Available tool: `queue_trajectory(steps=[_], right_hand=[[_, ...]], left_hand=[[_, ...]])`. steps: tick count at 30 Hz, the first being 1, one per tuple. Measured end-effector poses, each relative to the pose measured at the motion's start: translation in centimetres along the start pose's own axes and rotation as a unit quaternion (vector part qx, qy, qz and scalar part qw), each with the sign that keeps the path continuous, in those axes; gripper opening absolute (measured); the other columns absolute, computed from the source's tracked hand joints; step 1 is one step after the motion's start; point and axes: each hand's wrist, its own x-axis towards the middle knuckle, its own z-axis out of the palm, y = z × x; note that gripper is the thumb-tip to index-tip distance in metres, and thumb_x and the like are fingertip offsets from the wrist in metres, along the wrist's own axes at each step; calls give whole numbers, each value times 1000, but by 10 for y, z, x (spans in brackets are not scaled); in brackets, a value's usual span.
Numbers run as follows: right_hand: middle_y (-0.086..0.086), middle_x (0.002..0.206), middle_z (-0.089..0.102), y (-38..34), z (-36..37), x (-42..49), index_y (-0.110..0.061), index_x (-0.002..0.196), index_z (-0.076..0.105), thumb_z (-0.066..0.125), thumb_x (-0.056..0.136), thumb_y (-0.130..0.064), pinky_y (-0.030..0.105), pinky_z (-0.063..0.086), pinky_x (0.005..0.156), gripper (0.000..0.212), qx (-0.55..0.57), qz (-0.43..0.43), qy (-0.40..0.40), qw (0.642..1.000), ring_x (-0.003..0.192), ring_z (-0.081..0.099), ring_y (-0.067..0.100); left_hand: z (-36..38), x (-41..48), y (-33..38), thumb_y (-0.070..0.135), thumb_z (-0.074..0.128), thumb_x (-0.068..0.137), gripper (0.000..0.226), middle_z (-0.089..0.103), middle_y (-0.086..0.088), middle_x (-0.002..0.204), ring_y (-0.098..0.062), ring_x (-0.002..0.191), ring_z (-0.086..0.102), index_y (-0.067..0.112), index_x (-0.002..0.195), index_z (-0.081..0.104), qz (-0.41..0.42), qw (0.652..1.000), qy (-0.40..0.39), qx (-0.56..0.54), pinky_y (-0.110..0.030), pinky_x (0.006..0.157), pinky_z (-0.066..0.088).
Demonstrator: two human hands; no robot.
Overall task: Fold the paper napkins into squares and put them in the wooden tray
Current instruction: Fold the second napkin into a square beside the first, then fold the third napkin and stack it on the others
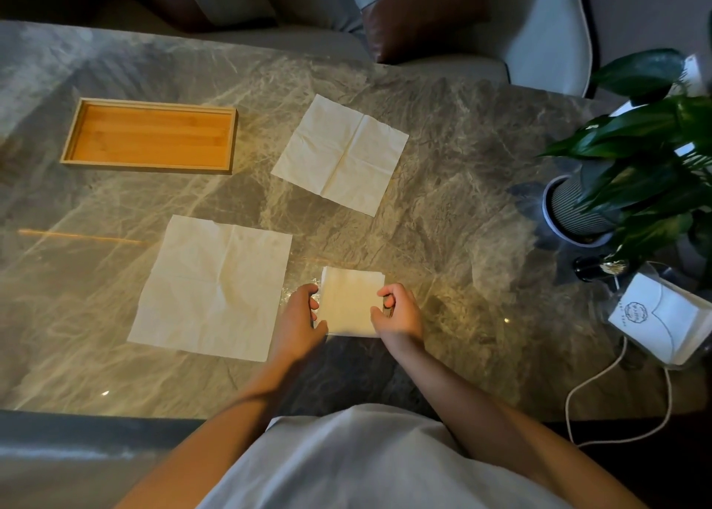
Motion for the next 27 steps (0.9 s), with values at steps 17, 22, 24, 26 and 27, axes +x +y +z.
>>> queue_trajectory(steps=[17,22,24,26,27], right_hand=[[-7,134,48,-80,86,-41,-28,126,50,57,88,-37,38,27,107,40,-252,-354,-150,888,128,40,17],[-3,147,35,-90,106,-51,-26,134,43,55,88,-41,47,21,113,50,-279,-351,-176,876,138,28,20],[-3,145,36,-91,111,-54,-25,134,42,57,87,-40,47,21,113,52,-284,-349,-175,876,137,29,19],[-3,141,39,-90,115,-55,-25,133,43,61,84,-38,45,22,112,53,-293,-346,-184,872,134,33,19],[-3,138,40,-89,116,-55,-25,131,45,63,83,-35,44,23,112,53,-300,-345,-190,869,132,34,19]], left_hand=[[-124,-37,-101,39,53,89,62,22,-8,157,-30,145,18,19,143,33,124,952,71,272,-55,112,19],[-163,-39,-137,41,55,89,69,10,-5,159,-27,147,8,20,147,23,87,948,66,298,-54,114,15],[-174,-39,-148,41,54,89,69,16,-3,158,-24,146,14,21,147,22,72,952,59,292,-52,114,13],[-179,-41,-156,42,54,88,69,20,-1,157,-21,144,19,22,146,23,54,952,50,298,-53,114,9],[-180,-42,-159,43,54,88,69,21,-1,156,-21,143,20,22,146,23,52,948,48,309,-54,114,8]])
